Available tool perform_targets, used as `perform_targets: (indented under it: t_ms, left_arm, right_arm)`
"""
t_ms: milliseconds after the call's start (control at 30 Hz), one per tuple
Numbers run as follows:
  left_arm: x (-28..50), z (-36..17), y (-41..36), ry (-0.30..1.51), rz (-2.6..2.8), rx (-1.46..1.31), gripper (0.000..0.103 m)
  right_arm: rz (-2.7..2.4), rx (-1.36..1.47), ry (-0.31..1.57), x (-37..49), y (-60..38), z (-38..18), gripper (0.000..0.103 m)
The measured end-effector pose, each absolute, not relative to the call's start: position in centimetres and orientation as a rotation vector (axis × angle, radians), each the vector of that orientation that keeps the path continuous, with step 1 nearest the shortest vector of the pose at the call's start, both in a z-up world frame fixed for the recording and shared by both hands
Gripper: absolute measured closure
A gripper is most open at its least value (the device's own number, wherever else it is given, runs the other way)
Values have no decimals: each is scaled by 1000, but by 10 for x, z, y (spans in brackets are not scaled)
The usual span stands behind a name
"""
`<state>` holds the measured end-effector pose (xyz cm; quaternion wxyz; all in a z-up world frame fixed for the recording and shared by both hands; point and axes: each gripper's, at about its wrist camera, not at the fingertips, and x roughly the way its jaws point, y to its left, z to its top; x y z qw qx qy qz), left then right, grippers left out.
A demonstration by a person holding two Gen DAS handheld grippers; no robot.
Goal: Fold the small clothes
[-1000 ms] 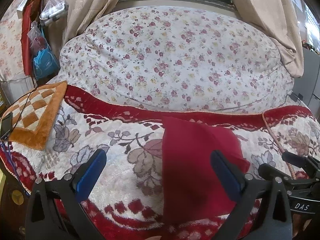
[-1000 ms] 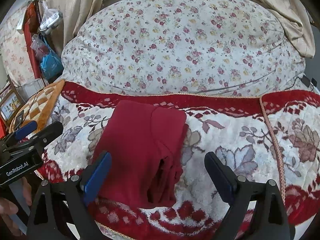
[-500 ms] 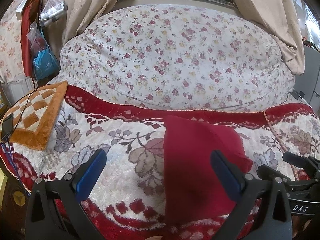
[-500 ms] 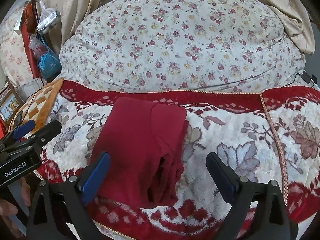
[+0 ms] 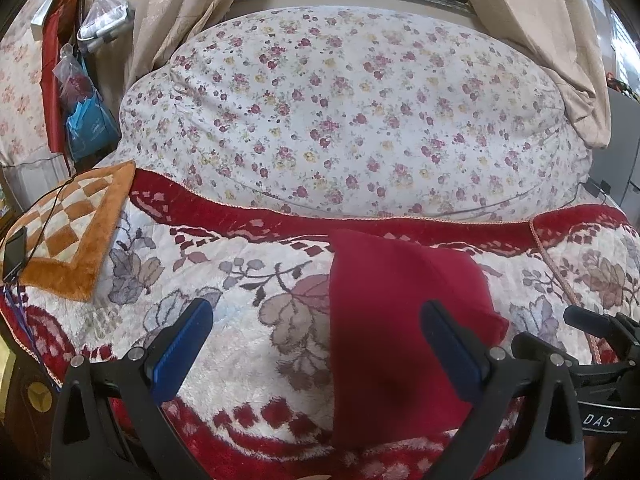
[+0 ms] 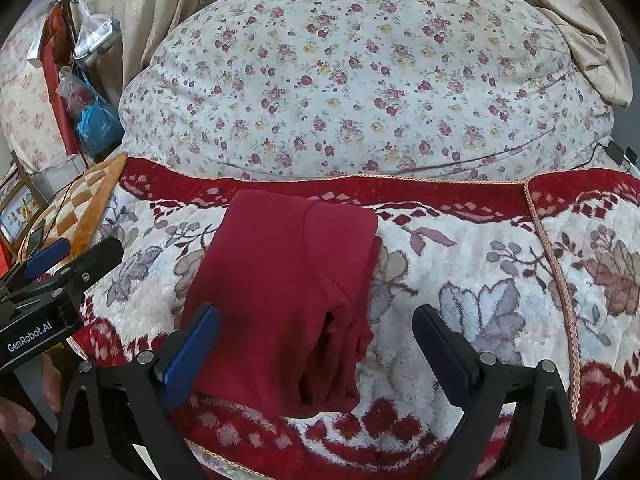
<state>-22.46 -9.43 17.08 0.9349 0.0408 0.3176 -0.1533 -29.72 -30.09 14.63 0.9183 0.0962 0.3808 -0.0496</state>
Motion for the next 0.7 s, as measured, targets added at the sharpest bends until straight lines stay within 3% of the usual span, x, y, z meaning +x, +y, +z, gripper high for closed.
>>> perform_targets:
  t_ms: [700]
  left_arm:
    - [-223,171,-96,648,-308,85,0]
  right_arm:
    - [-96,175,782,-293,-294,151,3]
